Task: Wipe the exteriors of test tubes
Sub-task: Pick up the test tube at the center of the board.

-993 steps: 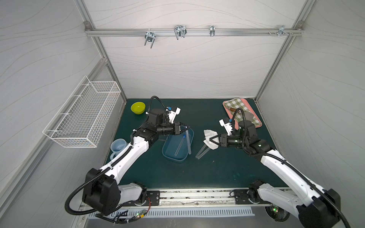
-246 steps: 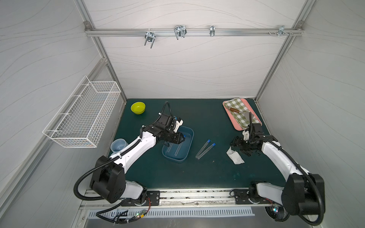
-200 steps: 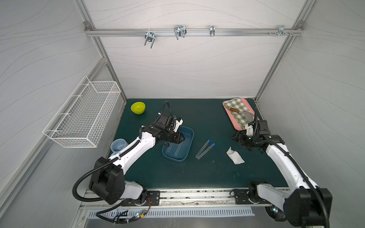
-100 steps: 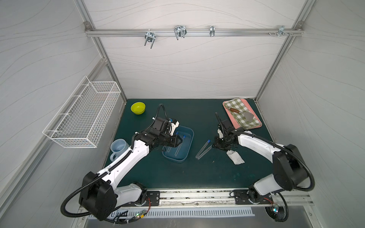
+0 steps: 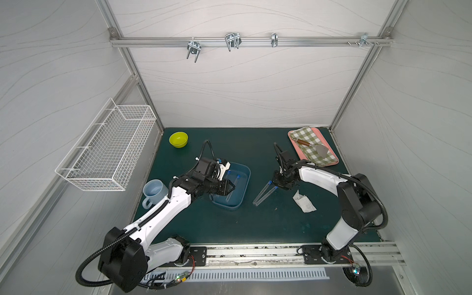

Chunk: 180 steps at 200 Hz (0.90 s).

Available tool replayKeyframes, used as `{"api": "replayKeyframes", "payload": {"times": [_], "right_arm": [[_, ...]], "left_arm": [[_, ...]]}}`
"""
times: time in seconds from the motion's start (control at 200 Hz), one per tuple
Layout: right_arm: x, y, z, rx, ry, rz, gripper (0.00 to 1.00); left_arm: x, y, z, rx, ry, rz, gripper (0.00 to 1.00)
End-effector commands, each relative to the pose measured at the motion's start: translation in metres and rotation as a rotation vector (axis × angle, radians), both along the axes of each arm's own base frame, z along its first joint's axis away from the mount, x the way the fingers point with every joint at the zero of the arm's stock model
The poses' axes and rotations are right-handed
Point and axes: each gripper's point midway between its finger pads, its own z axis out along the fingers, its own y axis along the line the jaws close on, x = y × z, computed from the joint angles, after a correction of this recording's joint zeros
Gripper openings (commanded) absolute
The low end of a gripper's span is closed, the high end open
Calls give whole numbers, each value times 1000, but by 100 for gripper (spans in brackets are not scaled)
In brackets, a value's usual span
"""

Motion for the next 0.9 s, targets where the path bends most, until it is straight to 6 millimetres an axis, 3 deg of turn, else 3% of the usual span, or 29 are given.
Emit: {"api": "replayKeyframes", "payload": {"times": [0.0,0.48,0.895], "right_arm": [[-1,-2,-8,-32,37,-27,40],[-2,-5,-27,-99,114,-29,38],[-6,-3,-40,-166,147,-9,25]], "left_arm": [[3,-7,15,-49,-49,-19,33],[-1,-13,18,-83,-52,-58,33],[-2,-15,21,-101,-59,-67,33]]}}
